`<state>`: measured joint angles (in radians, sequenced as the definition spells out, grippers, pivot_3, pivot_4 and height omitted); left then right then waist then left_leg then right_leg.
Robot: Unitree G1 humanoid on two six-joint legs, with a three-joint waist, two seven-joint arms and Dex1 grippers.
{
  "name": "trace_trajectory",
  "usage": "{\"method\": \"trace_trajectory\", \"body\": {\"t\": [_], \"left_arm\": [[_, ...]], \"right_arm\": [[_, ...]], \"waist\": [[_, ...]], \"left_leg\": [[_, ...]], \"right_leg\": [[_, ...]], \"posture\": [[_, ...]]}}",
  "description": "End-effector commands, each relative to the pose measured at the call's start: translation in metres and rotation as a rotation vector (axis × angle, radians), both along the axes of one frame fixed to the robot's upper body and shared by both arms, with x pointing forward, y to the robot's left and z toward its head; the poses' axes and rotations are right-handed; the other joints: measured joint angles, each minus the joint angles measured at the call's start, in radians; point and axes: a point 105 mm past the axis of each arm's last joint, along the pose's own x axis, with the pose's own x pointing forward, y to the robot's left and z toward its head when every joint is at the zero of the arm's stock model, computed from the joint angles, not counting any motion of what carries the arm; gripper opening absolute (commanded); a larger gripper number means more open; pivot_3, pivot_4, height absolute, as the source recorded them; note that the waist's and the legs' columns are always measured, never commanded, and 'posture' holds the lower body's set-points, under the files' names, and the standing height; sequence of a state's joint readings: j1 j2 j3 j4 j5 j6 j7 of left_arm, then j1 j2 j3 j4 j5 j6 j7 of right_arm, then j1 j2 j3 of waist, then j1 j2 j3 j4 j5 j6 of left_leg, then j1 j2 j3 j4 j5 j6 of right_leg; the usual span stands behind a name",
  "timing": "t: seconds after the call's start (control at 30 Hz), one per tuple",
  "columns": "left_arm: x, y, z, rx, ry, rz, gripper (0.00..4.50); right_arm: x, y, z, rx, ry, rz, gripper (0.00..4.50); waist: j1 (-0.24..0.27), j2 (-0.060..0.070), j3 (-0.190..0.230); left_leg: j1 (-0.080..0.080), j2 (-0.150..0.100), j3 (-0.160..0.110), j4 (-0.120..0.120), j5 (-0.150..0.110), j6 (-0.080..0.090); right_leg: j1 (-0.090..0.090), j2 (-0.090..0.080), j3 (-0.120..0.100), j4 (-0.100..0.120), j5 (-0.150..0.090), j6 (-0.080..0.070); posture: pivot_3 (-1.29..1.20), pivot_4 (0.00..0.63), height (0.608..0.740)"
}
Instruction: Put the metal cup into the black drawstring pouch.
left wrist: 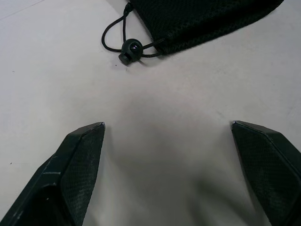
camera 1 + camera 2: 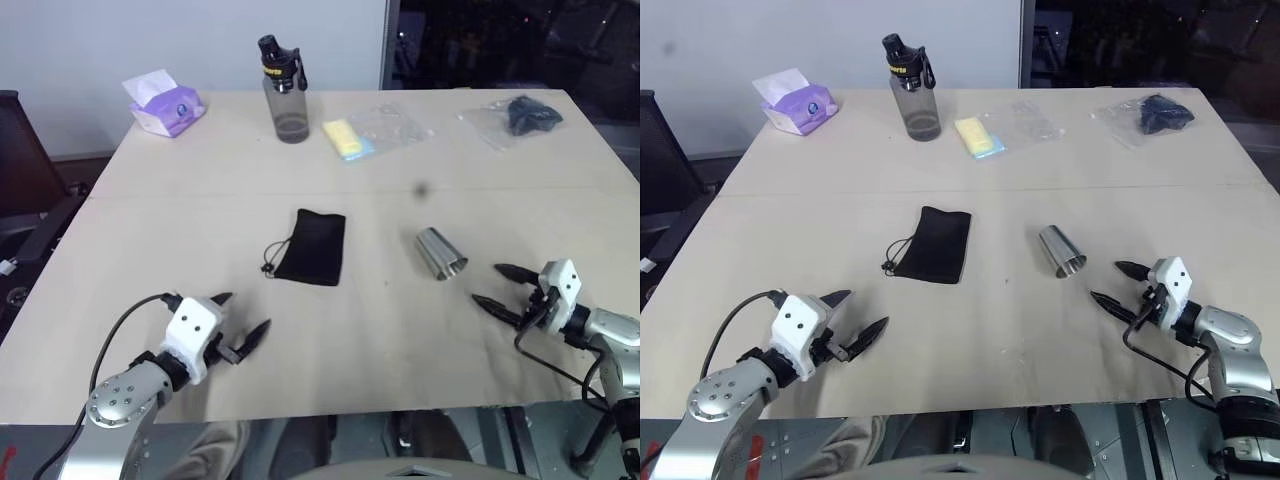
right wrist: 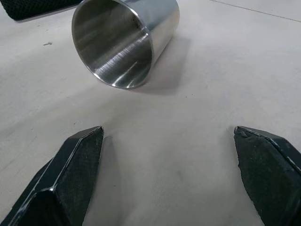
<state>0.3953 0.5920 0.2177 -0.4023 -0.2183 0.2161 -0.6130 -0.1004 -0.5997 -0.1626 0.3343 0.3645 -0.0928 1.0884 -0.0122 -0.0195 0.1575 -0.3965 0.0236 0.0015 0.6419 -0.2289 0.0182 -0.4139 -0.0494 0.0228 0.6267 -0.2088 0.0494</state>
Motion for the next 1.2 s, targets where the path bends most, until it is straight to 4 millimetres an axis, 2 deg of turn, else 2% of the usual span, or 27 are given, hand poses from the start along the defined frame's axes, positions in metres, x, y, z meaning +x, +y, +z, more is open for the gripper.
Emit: {"method": "trace_trajectory", "body": {"t": [0.03, 0.7, 0.93, 1.07, 1.2], "left_arm": [[-0.007, -0.002, -0.014, -0.012, 0.063, -0.004, 4.47], [-0.006, -0.007, -0.016, -0.022, 0.071, -0.043, 4.47], [0.0, -0.018, -0.009, 0.068, 0.044, -0.193, 4.47], [0.013, -0.027, 0.006, 0.145, -0.028, -0.272, 4.47], [0.028, -0.033, 0.017, 0.219, -0.096, -0.32, 4.47]], "right_arm": [[0.0, -0.01, 0.012, -0.017, -0.046, -0.007, 4.5], [-0.008, -0.016, 0.01, -0.032, -0.052, 0.006, 4.5], [-0.042, 0.017, 0.008, 0.014, -0.013, 0.158, 4.5], [-0.067, 0.048, 0.009, 0.054, 0.004, 0.236, 4.5], [-0.074, 0.062, 0.013, 0.077, -0.003, 0.226, 4.5]], "waist": [[0.0, 0.0, 0.0], [0.001, 0.0, 0.0], [0.01, 0.002, 0.0], [0.017, 0.003, 0.0], [0.024, 0.003, 0.0]], "left_leg": [[0.0, 0.0, 0.0, 0.0, 0.0, 0.0], [0.0, 0.0, 0.002, 0.0, 0.0, 0.0], [-0.001, 0.0, 0.001, 0.0, 0.0, 0.0], [-0.001, 0.0, -0.001, 0.0, 0.0, 0.0], [-0.001, 0.0, -0.002, 0.0, 0.0, 0.0]], "right_leg": [[0.0, 0.0, 0.0, 0.0, 0.0, 0.0], [0.0, 0.0, 0.0, 0.0, 0.0, 0.0], [0.0, -0.001, 0.0, 0.0, 0.0, 0.0], [0.0, -0.003, 0.0, -0.001, 0.0, 0.0], [0.0, -0.003, 0.0, 0.0, 0.0, 0.0]], "posture": [[0.0, 0.15, 0.74], [0.0, 0.15, 0.74], [0.0, 0.15, 0.74], [0.0, 0.15, 0.74], [0.0, 0.15, 0.74]]}}
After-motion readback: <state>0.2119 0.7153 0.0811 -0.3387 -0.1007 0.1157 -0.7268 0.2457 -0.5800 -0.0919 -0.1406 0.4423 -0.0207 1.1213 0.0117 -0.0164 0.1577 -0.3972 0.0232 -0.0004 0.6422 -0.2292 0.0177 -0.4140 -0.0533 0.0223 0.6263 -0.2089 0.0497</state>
